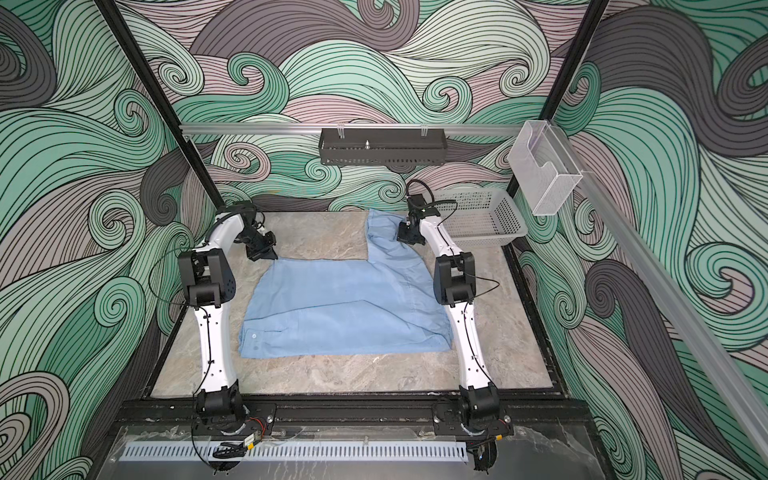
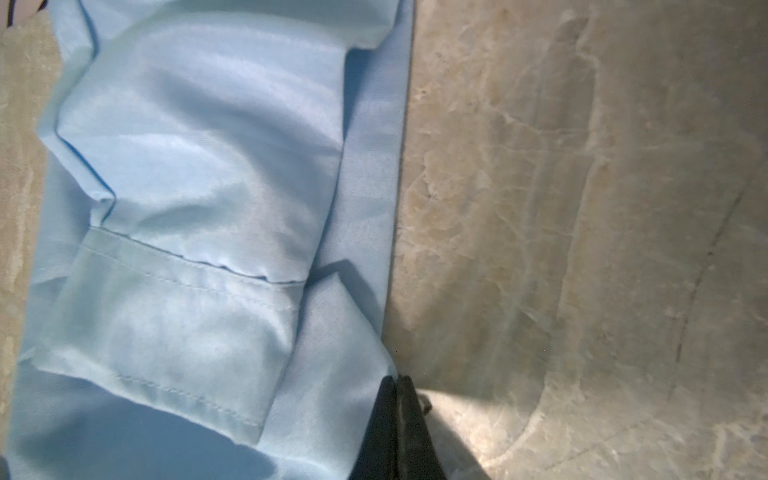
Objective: Fold and stack the long sleeve shirts
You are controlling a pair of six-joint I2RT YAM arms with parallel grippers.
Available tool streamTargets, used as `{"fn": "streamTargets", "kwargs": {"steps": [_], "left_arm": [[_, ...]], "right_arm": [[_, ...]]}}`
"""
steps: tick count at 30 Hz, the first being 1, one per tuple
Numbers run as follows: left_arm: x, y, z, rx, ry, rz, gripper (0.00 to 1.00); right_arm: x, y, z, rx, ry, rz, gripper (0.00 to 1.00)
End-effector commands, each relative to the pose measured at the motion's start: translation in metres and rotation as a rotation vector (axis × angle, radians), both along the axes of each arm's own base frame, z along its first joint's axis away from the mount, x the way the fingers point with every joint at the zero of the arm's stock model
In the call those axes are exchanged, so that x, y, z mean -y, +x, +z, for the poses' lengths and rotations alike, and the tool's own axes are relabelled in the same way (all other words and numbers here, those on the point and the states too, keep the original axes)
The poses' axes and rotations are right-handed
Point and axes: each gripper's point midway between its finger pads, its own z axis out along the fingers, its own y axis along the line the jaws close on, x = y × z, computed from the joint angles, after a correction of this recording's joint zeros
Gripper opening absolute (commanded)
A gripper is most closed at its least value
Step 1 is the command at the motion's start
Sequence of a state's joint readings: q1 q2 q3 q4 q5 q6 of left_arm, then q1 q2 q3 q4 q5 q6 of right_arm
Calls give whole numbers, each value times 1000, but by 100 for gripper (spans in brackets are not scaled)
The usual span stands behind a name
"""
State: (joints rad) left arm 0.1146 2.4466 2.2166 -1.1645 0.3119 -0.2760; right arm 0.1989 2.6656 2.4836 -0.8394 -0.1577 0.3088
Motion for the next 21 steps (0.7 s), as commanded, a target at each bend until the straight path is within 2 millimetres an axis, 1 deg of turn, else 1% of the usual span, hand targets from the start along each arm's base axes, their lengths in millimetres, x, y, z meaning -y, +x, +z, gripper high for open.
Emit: {"fn": "streamTargets", "kwargs": {"steps": [1, 4, 5, 8, 11, 14, 16, 21], "left_arm": [[2, 1, 12, 11, -4, -18, 0], [0, 1, 16, 16, -2, -21, 0], [-1, 0, 17, 16, 0, -25, 0], [-4, -4, 21, 14, 7, -30, 0], [-5, -9, 25, 20, 10, -32, 0], [-6, -18, 30, 20, 14, -36, 0], [-7, -27, 33, 18, 23, -38, 0], [-3, -49, 43, 44, 17, -34, 0]], "right_arm": [[-3, 3, 75, 118, 19, 25, 0], [0, -4, 104, 156, 11, 36, 0], [2, -8, 111, 161, 4, 41, 0], [5, -21, 128, 174, -4, 59, 0], [8, -38, 136, 166, -9, 80, 0], [9, -57, 137, 162, -7, 94, 0], [14, -73, 138, 163, -12, 94, 0], [19, -115, 122, 141, -4, 102, 0]]}}
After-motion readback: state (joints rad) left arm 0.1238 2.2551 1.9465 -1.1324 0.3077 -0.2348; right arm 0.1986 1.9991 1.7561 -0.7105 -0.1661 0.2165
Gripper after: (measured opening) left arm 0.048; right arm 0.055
